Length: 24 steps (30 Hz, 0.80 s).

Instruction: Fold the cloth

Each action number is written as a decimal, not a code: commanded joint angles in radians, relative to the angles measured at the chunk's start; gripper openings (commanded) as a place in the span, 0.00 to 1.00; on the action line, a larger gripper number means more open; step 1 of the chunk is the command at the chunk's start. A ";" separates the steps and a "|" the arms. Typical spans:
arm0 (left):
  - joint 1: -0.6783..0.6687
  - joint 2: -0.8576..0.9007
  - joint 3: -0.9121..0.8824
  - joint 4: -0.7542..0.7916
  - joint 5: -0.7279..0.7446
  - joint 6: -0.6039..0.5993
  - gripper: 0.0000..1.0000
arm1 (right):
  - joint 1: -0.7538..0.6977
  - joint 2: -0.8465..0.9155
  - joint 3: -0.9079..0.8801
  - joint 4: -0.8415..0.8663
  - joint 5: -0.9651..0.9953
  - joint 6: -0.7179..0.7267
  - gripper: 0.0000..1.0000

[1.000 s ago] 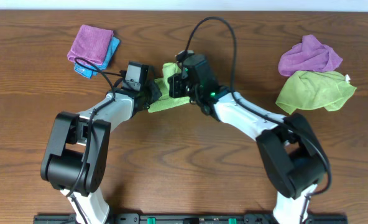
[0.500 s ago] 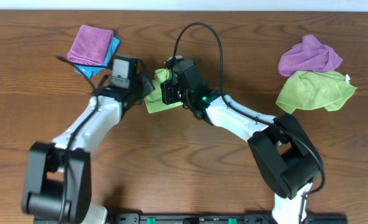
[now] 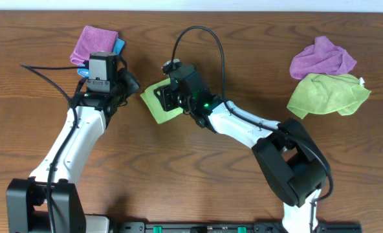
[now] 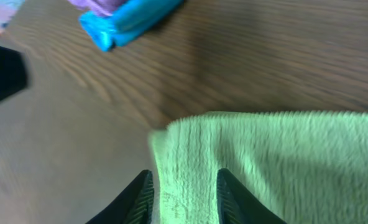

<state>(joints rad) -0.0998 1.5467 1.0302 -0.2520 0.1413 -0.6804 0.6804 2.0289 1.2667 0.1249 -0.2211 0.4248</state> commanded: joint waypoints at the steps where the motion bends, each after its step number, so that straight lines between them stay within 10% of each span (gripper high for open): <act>1: 0.008 -0.018 0.021 -0.006 -0.021 0.015 0.06 | 0.015 0.012 0.042 0.002 -0.046 -0.007 0.35; 10: 0.008 -0.029 0.021 -0.046 -0.018 0.015 0.14 | -0.034 -0.056 0.063 -0.095 -0.045 -0.034 0.55; 14: 0.008 -0.051 0.021 -0.094 -0.017 0.014 0.27 | -0.081 -0.134 0.063 -0.236 -0.045 -0.100 0.89; 24: 0.008 -0.096 0.021 -0.192 0.075 -0.011 0.96 | -0.209 -0.414 0.063 -0.677 -0.045 -0.287 0.99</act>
<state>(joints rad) -0.0978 1.4609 1.0302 -0.4221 0.1665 -0.6765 0.5049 1.6936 1.3186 -0.4839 -0.2600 0.2264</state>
